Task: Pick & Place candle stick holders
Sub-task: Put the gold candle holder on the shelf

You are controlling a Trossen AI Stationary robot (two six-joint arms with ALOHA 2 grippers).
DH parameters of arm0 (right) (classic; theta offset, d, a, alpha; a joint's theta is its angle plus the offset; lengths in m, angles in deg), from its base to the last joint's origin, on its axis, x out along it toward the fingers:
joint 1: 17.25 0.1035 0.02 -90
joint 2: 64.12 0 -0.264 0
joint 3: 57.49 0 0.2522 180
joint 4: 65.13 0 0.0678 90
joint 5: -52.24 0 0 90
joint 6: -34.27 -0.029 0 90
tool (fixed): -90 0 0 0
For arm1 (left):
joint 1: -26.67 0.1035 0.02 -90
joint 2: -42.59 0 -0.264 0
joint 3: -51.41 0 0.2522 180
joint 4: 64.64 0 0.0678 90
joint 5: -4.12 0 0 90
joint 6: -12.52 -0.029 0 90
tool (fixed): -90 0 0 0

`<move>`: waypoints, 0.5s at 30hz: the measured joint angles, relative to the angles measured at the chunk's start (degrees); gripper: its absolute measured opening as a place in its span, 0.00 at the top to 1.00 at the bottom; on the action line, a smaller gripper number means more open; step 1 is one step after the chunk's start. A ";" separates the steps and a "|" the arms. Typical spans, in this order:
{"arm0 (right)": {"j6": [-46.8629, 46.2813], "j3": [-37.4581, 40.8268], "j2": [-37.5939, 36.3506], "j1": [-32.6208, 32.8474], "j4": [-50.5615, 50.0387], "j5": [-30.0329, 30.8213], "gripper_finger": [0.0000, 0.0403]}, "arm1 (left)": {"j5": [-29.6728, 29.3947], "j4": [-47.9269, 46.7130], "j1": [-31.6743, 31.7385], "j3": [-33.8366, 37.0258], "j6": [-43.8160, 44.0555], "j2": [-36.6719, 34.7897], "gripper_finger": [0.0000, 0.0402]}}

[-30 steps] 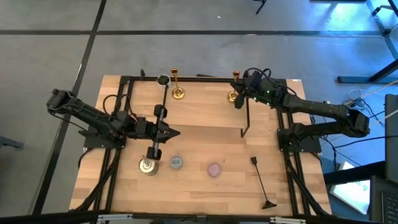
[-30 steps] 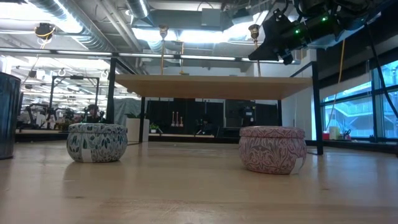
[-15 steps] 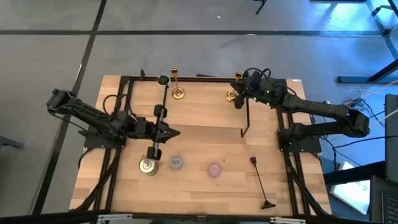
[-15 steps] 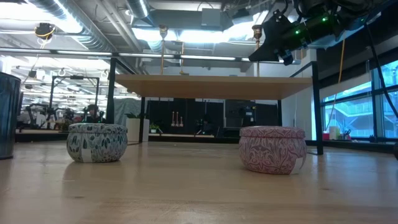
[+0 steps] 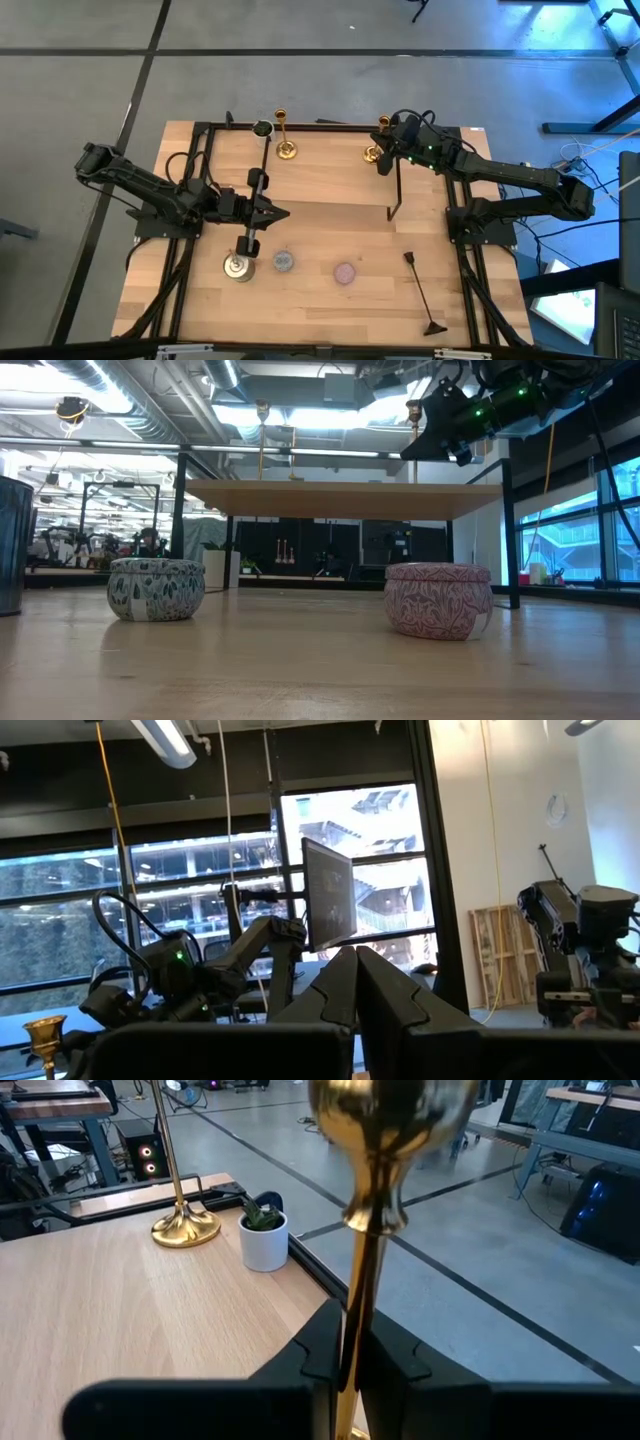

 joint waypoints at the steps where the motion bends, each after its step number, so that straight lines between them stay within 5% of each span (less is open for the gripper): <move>1: 0.00 0.00 0.00 0.00 -0.02 0.00 0.92 | -0.01 0.00 0.00 0.00 0.14 0.00 1.00; 15: 0.29 0.00 0.00 0.02 -0.02 0.74 0.92 | 0.10 0.00 0.00 0.00 0.25 0.00 0.99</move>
